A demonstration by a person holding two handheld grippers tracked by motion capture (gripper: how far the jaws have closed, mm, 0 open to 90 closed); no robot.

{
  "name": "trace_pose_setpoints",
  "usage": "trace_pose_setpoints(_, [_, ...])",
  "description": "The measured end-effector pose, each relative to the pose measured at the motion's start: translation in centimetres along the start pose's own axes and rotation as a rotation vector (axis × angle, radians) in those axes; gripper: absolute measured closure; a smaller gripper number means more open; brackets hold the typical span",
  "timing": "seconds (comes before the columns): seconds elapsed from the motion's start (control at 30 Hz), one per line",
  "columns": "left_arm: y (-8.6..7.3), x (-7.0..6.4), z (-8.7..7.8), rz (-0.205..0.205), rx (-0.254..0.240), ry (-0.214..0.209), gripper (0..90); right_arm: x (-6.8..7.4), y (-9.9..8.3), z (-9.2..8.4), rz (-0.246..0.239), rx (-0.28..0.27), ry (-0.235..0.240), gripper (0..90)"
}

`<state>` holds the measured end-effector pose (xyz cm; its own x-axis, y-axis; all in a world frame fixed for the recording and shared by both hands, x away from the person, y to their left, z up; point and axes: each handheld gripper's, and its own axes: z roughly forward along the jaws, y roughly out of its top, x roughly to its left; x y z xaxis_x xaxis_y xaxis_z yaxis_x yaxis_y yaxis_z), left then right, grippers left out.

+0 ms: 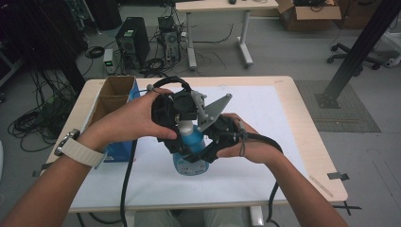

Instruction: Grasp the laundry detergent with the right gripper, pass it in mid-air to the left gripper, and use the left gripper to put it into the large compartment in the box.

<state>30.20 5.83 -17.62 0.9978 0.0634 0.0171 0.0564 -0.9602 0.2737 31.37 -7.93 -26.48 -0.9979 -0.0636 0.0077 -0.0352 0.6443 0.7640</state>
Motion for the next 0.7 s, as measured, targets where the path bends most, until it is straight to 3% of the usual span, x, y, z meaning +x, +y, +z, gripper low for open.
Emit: trace_pose_setpoints(0.7, [-0.16, -0.02, 0.19, -0.002, -0.006, -0.011, 29.7, 0.07, -0.08, 0.17, -0.003, 0.007, 0.007, 44.0])
